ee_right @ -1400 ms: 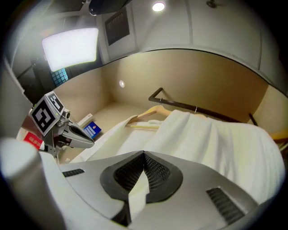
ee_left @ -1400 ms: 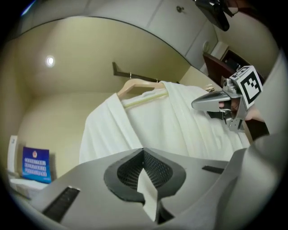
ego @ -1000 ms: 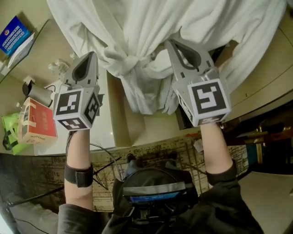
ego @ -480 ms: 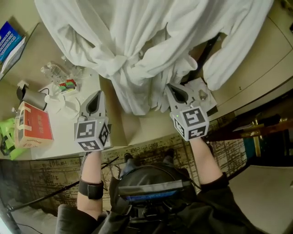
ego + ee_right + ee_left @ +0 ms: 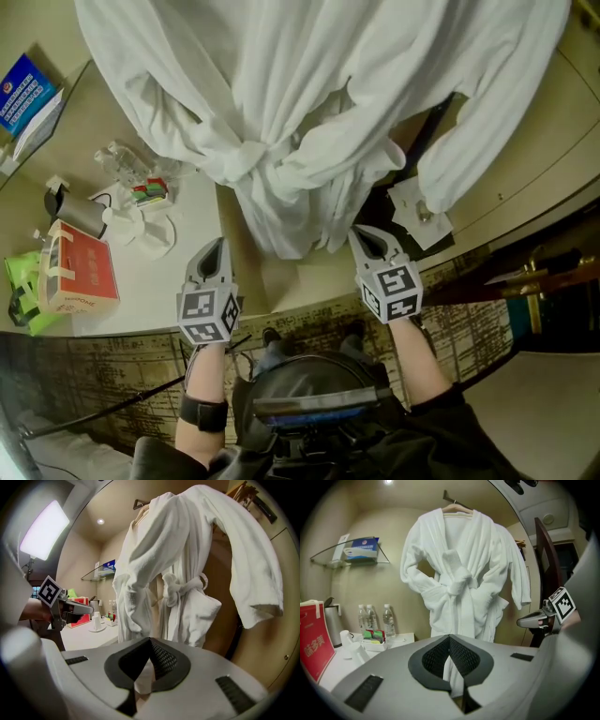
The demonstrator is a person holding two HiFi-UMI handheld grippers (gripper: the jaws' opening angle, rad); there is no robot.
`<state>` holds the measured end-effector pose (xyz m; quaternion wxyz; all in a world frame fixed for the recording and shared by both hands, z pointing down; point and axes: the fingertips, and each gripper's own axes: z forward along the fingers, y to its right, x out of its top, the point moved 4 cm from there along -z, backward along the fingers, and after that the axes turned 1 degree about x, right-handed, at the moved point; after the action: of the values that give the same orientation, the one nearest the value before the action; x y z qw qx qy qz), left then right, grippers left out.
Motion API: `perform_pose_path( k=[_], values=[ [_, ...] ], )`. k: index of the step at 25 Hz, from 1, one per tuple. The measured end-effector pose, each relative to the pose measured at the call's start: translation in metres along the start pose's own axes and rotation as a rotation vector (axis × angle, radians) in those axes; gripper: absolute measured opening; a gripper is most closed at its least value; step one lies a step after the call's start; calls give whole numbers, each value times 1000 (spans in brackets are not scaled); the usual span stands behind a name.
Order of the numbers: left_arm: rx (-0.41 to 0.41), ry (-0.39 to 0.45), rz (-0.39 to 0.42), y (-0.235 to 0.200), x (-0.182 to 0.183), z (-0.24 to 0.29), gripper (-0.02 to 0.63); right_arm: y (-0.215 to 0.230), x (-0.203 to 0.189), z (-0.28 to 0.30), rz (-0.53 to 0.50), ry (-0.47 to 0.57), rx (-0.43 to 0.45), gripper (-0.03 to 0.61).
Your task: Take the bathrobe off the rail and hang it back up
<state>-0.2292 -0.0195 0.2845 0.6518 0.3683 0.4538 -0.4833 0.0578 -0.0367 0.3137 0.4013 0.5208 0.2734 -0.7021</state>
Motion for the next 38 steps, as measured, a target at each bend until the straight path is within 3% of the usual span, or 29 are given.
perform_pose_path(
  k=[38],
  values=[
    [2,-87,-8,10,-31,-2,5,3,-22,2,27,-64,9,17]
  ],
)
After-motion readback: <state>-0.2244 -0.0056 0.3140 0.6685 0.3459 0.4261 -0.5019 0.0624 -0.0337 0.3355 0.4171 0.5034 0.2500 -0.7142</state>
